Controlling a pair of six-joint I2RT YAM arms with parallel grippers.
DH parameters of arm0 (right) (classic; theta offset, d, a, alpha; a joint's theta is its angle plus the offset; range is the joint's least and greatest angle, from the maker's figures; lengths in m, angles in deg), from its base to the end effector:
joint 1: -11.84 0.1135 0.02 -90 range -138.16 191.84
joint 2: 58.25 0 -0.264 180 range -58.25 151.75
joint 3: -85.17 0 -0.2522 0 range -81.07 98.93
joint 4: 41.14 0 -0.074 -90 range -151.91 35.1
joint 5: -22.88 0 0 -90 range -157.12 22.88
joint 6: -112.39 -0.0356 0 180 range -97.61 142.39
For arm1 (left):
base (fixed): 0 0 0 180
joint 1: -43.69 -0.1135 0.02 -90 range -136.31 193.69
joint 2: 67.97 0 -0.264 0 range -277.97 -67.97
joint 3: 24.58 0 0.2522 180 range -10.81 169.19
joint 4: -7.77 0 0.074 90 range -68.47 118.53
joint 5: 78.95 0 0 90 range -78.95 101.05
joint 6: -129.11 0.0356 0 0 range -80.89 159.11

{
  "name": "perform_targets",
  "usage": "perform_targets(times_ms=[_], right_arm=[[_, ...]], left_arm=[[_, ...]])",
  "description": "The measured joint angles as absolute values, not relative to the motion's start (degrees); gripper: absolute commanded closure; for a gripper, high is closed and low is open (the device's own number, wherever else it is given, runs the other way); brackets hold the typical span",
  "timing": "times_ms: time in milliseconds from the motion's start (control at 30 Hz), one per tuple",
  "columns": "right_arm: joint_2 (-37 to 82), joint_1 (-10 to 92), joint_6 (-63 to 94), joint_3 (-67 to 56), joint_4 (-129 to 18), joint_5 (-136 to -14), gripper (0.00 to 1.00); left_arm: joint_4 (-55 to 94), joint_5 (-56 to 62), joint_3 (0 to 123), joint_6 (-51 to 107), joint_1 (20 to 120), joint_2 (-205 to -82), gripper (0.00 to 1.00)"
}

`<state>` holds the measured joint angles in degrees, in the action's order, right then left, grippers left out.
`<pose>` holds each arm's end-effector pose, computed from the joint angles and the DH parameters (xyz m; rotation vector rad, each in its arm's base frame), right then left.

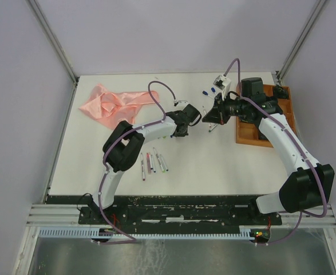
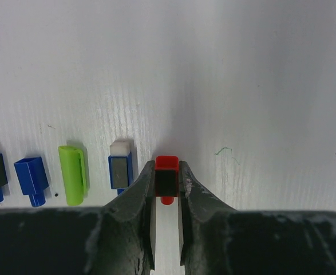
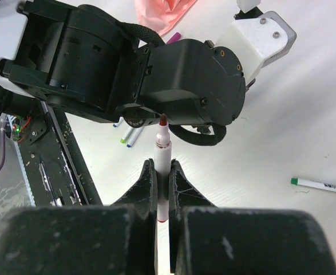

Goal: Open the pen caps
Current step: Place the pen cap at the center of the board, then place the pen at the center of the board.

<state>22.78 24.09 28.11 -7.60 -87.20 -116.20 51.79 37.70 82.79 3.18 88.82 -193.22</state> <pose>0.2916 0.0908 0.3391 -0.7786 2.0239 1.0232 0.3374 -0.3163 0.1583 0.0523 2.4790 0.0431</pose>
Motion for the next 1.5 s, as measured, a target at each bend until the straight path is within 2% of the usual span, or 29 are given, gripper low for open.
perform_targets(times_ms=[133, 867, 1100, 1233, 1400, 1500], right_arm=[[22.78, 24.09, 28.0, -7.6, -87.02, -116.38, 1.0], [22.02, 23.65, 26.67, -7.99, -85.58, -118.06, 1.0], [19.96, 23.46, 25.77, -10.07, -83.99, -120.14, 0.97], [17.29, 22.91, 25.09, -11.84, -81.97, -122.17, 0.97], [13.51, 22.52, 23.94, -13.59, -78.48, -124.4, 1.0], [13.08, 22.5, 23.02, -13.72, -77.06, -125.36, 1.0]], left_arm=[[51.92, 37.7, 82.79, 3.23, 88.82, -193.24, 0.71], [51.92, 36.72, 81.5, 3.23, 88.82, -190.6, 0.64], [45.85, 33.64, 71.03, 3.29, 88.84, -175.65, 0.6], [38.24, 31.39, 59.53, 4.17, 88.84, -164.24, 0.55], [27.71, 28.33, 41.17, 6.66, 88.84, -148.76, 0.54], [24.19, 27.82, 32.52, 8.45, 88.84, -139.3, 0.43]])
